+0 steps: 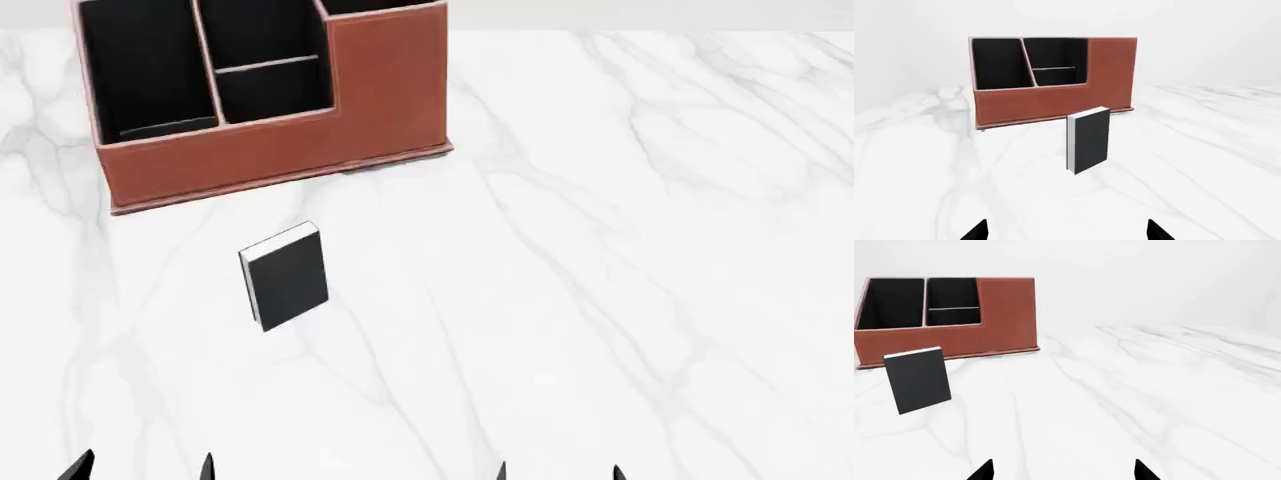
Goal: Pick up the book and place it in the left compartment of the caddy.
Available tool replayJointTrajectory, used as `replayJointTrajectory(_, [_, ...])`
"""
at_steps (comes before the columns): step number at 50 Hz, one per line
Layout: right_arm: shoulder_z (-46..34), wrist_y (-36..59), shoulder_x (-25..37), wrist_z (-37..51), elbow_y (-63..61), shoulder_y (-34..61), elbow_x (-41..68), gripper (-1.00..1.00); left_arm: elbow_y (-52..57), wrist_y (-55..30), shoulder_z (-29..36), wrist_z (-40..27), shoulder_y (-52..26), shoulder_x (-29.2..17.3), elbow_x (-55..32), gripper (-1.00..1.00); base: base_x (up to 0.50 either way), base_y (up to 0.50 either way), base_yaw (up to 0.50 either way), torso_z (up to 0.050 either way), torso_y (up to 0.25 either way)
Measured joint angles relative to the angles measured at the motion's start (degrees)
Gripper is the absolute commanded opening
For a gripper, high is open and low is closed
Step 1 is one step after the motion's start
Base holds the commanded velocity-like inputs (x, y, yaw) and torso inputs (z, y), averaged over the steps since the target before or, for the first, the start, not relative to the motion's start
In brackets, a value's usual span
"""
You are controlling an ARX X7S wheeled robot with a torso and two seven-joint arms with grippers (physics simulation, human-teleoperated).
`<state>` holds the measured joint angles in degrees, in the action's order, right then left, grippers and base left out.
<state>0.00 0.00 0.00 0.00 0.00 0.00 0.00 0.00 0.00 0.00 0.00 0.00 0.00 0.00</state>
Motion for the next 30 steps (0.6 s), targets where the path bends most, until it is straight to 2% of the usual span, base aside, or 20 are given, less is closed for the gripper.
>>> replayJointTrajectory(18, [-2.72,0.27,2.2,2.19,-0.08,0.33,1.87,1.0,-1.07,1.45,2.73,-4.06,-0.56,-2.08,-0.01,1.0,0.0,0.0,0.0,0.0,0.0])
replayJointTrajectory(30, [-3.37,1.35,3.95,4.1,-12.19,-4.06,3.39,1.0,9.77,0.52,4.13,-7.58,2.8,-3.63,1.79,1.0,0.0,0.0,0.0,0.0,0.0])
